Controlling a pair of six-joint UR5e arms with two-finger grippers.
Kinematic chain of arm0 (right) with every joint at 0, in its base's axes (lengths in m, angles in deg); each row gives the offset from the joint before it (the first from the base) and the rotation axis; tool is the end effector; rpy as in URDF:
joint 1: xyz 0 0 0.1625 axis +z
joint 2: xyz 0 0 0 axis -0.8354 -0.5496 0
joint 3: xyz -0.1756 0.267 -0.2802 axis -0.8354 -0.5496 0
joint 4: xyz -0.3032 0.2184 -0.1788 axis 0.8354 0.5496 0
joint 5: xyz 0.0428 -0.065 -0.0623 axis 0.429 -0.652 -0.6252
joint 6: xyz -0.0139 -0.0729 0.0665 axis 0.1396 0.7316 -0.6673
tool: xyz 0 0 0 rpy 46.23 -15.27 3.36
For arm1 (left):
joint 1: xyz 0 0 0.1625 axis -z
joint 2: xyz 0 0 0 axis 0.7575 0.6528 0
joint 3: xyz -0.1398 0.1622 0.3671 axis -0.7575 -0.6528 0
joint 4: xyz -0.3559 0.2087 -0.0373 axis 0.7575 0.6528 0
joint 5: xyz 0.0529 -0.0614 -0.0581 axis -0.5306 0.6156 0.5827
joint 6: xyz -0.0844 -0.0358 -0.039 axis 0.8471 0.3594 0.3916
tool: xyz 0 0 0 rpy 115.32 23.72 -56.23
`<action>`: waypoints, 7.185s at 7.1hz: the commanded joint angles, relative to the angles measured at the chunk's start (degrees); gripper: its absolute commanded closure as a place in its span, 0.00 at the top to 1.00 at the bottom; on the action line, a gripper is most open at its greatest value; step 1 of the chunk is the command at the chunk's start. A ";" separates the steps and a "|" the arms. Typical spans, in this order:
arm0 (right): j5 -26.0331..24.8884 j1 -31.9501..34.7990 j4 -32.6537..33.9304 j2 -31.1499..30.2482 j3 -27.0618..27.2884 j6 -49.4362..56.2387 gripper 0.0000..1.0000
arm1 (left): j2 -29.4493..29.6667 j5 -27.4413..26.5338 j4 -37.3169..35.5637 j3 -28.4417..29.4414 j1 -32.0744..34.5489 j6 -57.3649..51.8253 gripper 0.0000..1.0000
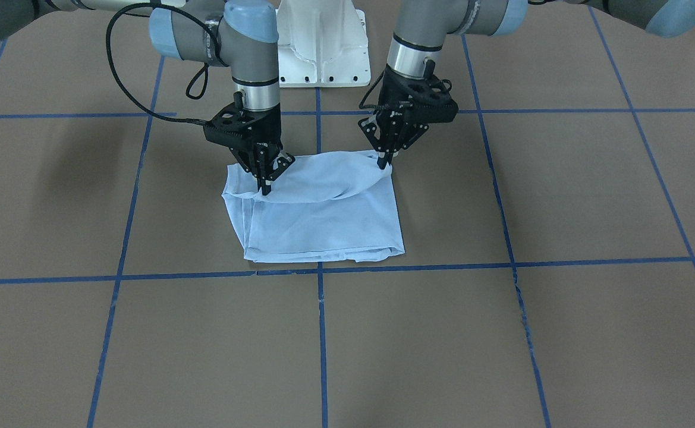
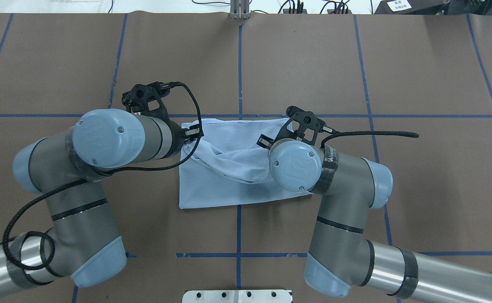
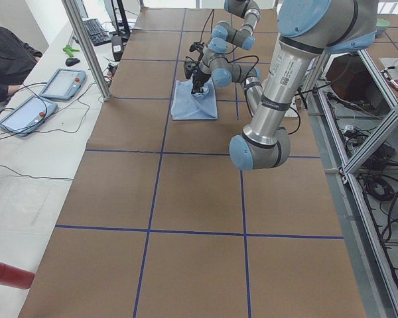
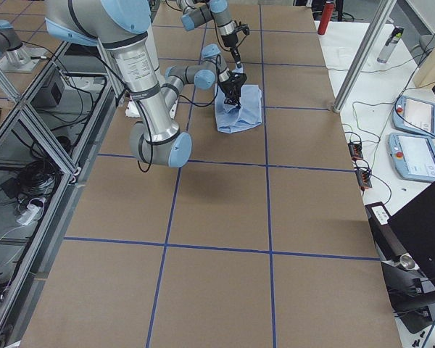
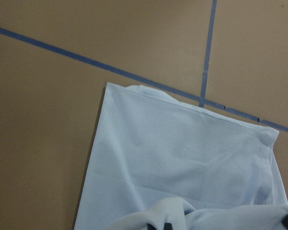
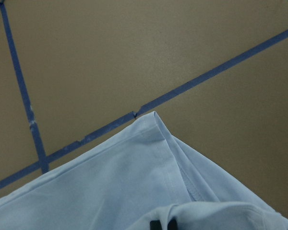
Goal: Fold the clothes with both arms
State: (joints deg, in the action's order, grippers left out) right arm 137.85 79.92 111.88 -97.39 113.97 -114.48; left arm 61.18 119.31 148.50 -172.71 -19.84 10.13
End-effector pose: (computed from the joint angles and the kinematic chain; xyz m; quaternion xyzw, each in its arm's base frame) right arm -0.5463 -0.4003 0.2407 0.1243 -0.3788 0.3149 0.8614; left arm 0.4715 -0.4179 0.2018 0.1326 0.4666 -0.1958 0.8523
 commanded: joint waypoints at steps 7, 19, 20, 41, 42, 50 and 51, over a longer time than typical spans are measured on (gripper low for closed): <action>1.32 3.10 -4.46 0.68 -7.82 2.51 0.00 | 4.76 0.02 11.15 20.77 2.77 -6.44 0.00; -9.14 -5.77 -3.94 10.17 -15.63 21.32 1.00 | -0.69 7.84 13.43 13.56 7.16 -15.67 1.00; -9.75 -5.34 -3.59 10.09 -15.73 23.41 1.00 | -0.69 7.84 13.43 13.56 7.16 -15.67 1.00; 45.57 45.68 5.99 -17.55 5.36 87.43 1.00 | -25.00 19.59 -9.86 -23.70 24.85 -45.02 1.00; 51.62 51.39 6.17 -22.65 5.10 94.73 1.00 | -29.04 24.23 -9.77 -23.36 33.35 -57.64 1.00; 53.98 64.19 5.38 -46.16 5.28 105.43 1.00 | -41.90 44.48 -8.98 4.34 66.84 -94.69 1.00; 53.88 64.10 5.20 -46.34 5.54 105.43 1.00 | -42.08 44.06 -8.72 5.03 66.75 -95.12 1.00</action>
State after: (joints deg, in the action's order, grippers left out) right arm 192.00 143.79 117.16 -143.28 119.38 -9.17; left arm 19.99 162.72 139.54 -168.09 46.76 -84.86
